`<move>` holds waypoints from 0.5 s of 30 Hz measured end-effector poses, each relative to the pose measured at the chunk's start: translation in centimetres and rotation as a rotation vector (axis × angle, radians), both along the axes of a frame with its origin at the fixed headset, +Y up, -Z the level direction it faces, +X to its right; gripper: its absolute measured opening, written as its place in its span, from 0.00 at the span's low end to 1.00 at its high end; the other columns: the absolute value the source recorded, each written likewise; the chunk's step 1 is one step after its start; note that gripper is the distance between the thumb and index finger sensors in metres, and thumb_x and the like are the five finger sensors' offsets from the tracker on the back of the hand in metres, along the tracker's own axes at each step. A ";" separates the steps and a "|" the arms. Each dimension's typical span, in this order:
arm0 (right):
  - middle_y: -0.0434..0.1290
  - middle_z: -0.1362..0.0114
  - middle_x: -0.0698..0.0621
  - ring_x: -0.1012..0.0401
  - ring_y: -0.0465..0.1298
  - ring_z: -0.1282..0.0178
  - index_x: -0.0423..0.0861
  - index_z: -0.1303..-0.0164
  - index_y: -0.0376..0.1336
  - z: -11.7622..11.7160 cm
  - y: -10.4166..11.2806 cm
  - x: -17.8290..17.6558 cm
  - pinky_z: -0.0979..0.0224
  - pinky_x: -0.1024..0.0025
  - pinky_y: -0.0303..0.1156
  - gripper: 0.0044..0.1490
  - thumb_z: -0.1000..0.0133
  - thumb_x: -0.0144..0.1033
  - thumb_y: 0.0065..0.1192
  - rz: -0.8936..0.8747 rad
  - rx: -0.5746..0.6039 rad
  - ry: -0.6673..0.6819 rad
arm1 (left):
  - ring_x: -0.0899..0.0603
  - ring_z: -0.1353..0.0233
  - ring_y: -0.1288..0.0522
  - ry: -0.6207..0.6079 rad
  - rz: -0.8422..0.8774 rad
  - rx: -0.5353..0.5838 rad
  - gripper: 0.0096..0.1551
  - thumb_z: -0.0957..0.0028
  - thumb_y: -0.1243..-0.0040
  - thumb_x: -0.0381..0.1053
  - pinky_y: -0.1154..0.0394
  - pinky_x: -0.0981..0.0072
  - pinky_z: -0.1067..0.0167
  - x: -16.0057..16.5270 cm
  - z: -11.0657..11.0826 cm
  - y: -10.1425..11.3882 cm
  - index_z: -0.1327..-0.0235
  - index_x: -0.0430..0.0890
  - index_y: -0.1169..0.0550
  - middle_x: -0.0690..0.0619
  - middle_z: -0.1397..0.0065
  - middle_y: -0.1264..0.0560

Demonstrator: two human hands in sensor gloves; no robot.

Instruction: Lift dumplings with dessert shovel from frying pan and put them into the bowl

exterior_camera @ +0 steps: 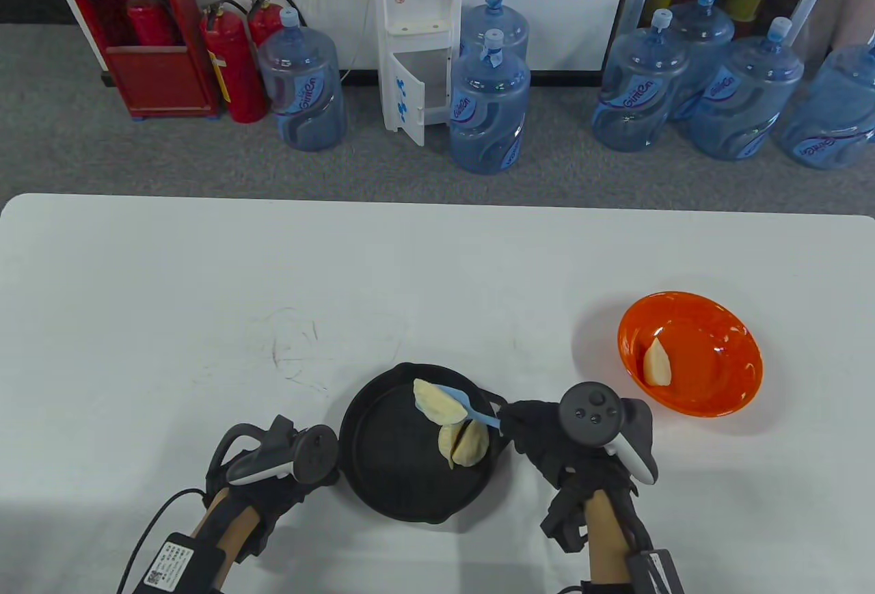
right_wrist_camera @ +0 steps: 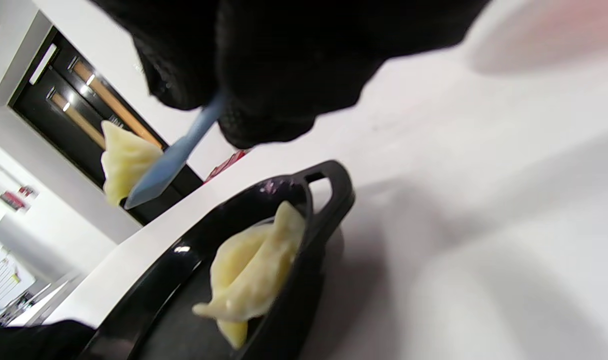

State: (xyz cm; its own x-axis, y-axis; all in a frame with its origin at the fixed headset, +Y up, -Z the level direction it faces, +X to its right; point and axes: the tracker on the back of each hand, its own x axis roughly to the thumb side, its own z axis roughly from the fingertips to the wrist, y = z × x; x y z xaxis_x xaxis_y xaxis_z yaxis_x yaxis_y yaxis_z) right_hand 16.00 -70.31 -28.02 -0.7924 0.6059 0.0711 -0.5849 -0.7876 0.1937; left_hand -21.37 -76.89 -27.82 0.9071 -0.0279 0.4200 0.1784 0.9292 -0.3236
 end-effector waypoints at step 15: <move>0.82 0.44 0.48 0.64 0.81 0.66 0.49 0.30 0.73 -0.2 0.1 3.3 0.62 0.68 0.78 0.26 0.33 0.47 0.62 -0.032 0.010 -0.169 | 0.52 0.49 0.19 -0.001 0.003 -0.004 0.32 0.49 0.47 0.63 0.27 0.48 0.29 0.0 0.0 0.0 0.33 0.50 0.32 0.57 0.43 0.24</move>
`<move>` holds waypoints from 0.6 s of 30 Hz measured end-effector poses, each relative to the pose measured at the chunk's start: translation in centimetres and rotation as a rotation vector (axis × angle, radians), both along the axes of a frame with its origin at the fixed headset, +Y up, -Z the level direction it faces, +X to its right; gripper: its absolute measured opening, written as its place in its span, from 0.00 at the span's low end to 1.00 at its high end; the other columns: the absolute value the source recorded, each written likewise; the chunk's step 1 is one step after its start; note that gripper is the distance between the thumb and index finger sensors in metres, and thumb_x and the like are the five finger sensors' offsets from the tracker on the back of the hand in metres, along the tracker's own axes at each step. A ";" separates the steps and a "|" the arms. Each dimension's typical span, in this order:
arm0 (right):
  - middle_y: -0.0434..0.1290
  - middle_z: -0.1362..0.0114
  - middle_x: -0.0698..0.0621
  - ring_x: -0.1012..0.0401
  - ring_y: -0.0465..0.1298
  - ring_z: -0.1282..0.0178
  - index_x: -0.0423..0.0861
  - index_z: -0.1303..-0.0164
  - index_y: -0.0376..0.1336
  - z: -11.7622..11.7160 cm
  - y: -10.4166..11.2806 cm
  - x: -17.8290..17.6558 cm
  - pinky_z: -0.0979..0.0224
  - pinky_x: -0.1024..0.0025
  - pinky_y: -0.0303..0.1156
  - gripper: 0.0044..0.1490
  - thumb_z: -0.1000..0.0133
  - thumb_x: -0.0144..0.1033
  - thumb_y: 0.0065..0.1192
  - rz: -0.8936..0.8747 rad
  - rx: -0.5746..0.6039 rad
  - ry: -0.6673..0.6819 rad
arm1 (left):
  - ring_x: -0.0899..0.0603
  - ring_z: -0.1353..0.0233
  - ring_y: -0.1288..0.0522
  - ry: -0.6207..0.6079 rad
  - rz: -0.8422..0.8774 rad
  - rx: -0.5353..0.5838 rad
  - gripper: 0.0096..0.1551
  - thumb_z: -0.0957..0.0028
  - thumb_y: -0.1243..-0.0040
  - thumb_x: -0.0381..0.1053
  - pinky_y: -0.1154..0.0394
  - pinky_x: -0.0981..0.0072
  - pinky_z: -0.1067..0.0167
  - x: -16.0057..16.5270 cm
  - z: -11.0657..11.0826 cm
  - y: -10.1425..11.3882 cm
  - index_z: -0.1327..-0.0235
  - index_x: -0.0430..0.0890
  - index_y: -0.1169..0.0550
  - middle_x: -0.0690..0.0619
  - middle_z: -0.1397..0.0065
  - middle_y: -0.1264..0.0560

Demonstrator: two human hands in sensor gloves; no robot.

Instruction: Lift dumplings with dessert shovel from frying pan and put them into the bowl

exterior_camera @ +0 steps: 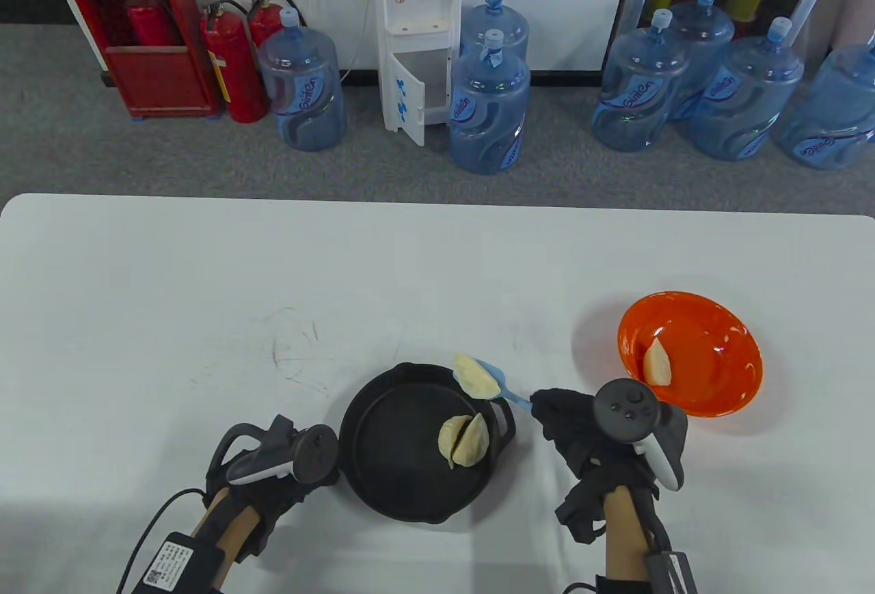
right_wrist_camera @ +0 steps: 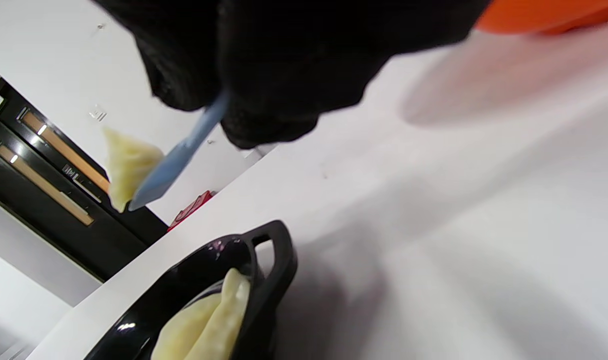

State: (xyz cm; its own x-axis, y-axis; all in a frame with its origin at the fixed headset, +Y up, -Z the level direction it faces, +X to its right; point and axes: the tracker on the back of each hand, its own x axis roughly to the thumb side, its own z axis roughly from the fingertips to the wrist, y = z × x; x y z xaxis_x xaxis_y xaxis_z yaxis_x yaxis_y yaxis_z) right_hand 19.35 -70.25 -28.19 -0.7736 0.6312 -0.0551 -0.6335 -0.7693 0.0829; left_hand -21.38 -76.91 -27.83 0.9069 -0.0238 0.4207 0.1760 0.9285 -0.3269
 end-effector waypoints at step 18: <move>0.82 0.44 0.47 0.64 0.81 0.67 0.48 0.29 0.73 0.3 0.2 1.9 0.63 0.68 0.78 0.26 0.33 0.47 0.61 -0.003 0.016 -0.159 | 0.52 0.49 0.19 0.001 0.001 -0.005 0.32 0.49 0.47 0.63 0.27 0.48 0.29 0.0 0.0 0.0 0.33 0.51 0.32 0.57 0.43 0.24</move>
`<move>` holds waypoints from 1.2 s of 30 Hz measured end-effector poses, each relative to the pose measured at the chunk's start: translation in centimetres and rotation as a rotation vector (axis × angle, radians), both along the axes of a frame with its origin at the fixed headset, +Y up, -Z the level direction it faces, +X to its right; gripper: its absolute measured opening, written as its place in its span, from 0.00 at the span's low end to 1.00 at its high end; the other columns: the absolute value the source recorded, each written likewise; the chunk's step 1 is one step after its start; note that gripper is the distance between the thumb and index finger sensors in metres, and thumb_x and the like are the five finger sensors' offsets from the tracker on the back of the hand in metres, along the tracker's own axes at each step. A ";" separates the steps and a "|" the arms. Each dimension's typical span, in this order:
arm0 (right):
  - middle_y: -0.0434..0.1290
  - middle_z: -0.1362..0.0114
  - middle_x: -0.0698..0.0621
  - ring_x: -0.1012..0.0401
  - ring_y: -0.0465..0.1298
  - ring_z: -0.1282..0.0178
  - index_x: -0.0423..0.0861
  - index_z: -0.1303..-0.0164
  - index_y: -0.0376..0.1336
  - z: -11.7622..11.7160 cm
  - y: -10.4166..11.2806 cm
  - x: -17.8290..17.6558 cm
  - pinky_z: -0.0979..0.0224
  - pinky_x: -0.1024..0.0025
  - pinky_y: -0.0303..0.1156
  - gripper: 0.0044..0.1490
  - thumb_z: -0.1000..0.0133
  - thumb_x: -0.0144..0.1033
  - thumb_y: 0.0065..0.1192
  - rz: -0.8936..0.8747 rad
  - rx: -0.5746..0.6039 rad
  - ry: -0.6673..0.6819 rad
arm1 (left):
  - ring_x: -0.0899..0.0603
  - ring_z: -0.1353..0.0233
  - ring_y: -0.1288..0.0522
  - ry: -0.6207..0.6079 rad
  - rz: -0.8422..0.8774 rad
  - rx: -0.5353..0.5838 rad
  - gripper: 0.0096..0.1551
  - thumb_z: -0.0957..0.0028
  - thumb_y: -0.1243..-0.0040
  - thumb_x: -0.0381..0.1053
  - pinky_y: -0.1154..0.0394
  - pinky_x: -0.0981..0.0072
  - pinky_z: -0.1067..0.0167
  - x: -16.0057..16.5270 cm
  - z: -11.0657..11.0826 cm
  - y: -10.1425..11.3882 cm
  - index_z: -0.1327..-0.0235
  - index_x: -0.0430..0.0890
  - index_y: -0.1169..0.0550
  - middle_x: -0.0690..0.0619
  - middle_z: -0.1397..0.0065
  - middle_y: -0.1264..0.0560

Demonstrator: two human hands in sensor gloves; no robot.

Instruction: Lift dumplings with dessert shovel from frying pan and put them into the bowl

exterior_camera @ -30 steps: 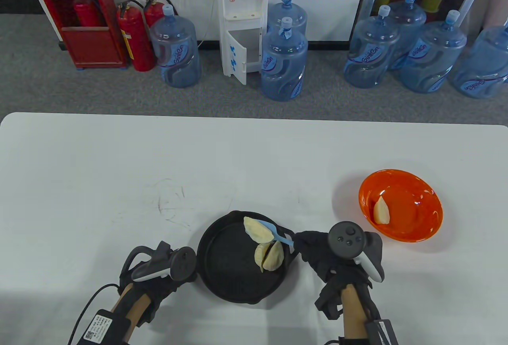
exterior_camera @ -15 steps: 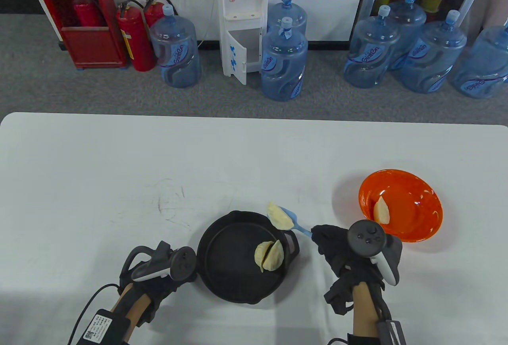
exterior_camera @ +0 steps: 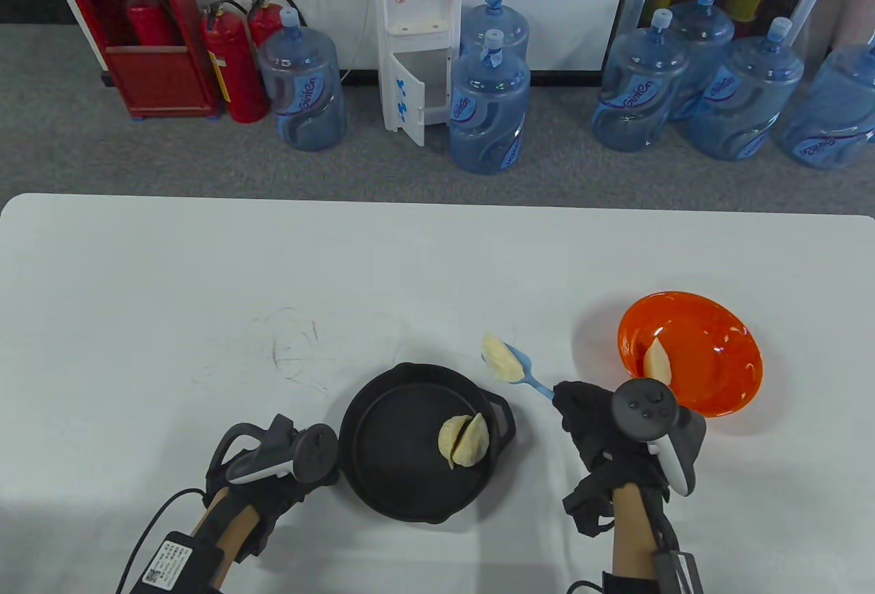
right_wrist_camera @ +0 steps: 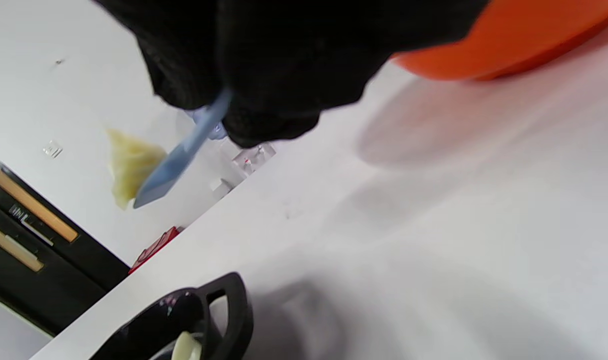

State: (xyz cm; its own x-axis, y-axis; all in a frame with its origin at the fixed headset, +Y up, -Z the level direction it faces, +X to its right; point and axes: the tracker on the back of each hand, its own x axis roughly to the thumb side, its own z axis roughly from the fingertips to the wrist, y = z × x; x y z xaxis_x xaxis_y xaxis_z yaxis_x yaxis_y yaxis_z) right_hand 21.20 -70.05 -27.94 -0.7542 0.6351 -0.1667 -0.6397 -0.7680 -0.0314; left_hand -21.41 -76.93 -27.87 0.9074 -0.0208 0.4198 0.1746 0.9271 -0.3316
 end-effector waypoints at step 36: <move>0.82 0.43 0.47 0.63 0.81 0.66 0.48 0.29 0.72 0.3 1.3 10.2 0.62 0.67 0.78 0.26 0.33 0.46 0.61 0.008 0.023 -0.397 | 0.52 0.49 0.19 0.001 -0.004 -0.010 0.32 0.49 0.47 0.63 0.27 0.48 0.29 0.0 -0.2 0.0 0.33 0.51 0.32 0.57 0.43 0.24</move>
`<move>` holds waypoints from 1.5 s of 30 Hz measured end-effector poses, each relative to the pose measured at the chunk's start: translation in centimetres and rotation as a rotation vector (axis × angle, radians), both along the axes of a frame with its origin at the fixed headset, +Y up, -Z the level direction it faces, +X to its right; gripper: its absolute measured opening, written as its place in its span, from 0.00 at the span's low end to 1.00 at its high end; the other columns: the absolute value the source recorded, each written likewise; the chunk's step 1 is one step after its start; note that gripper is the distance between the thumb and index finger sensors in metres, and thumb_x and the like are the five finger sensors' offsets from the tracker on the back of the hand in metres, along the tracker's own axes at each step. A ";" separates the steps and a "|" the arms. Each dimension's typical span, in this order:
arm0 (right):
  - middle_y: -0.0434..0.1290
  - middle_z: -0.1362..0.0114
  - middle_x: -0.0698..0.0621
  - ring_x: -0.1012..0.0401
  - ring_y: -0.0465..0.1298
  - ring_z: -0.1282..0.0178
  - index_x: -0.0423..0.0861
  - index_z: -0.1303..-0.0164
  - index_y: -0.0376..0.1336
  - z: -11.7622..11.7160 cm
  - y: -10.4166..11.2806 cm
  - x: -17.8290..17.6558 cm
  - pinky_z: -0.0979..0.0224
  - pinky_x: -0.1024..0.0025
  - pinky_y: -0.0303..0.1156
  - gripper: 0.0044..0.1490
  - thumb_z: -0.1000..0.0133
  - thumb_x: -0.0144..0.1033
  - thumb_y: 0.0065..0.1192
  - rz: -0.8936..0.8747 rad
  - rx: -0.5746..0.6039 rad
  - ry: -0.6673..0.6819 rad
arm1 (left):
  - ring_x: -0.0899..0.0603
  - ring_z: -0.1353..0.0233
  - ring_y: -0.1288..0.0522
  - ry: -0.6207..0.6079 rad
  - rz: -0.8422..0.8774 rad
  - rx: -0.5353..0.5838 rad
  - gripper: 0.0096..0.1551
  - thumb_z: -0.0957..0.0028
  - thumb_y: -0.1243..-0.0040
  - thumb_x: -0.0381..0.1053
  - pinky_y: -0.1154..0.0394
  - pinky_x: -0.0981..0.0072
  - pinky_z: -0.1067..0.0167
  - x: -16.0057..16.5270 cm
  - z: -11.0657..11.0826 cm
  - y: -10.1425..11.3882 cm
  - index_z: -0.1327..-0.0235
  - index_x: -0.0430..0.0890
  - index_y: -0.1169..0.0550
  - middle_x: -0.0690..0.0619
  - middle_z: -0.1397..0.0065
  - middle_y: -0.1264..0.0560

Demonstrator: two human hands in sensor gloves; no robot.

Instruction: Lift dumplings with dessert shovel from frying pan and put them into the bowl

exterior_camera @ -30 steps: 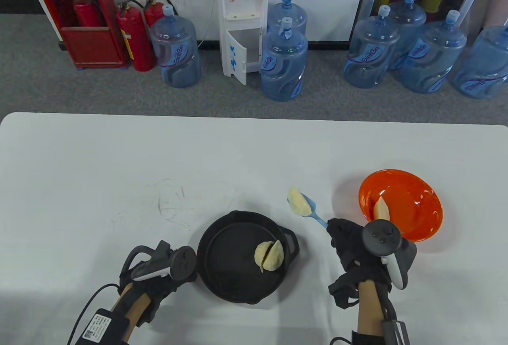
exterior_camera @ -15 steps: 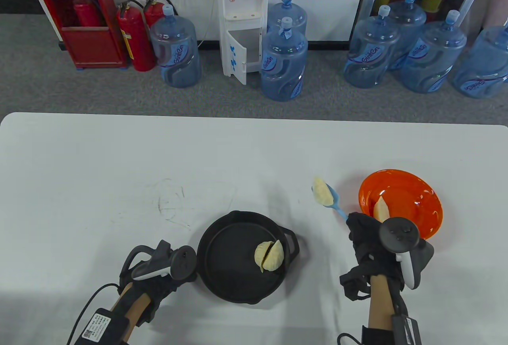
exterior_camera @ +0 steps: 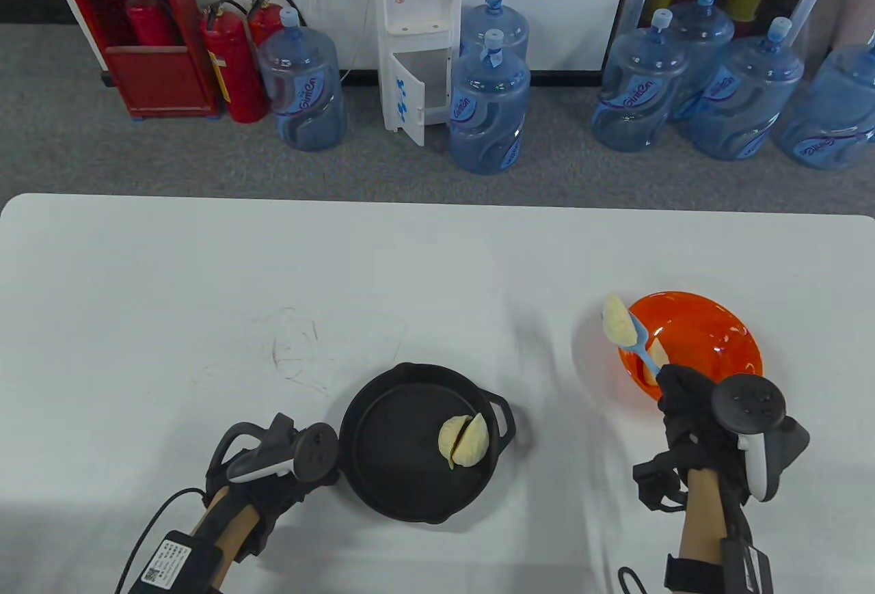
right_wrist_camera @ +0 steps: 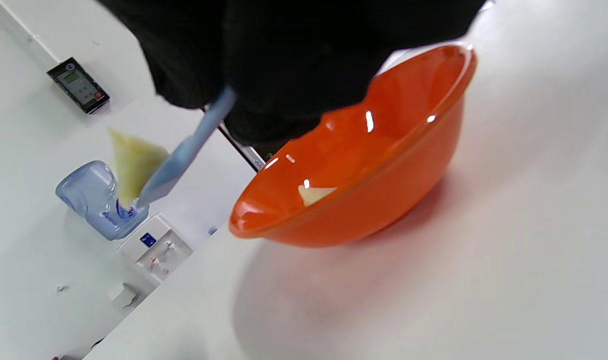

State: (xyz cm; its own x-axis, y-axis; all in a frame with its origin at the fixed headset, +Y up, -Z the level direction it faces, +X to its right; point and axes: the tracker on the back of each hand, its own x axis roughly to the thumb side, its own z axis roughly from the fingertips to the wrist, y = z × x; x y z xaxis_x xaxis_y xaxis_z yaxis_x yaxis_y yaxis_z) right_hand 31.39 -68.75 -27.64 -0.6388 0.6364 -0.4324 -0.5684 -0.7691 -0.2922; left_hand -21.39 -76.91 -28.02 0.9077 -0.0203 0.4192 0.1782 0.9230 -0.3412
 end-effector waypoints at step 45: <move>0.80 0.40 0.45 0.61 0.80 0.65 0.47 0.28 0.72 2.7 -1.6 6.2 0.62 0.66 0.77 0.26 0.33 0.43 0.63 0.154 -0.192 -0.167 | 0.52 0.49 0.19 0.002 -0.001 0.002 0.32 0.49 0.47 0.63 0.27 0.48 0.29 0.0 0.0 0.0 0.33 0.51 0.32 0.57 0.43 0.24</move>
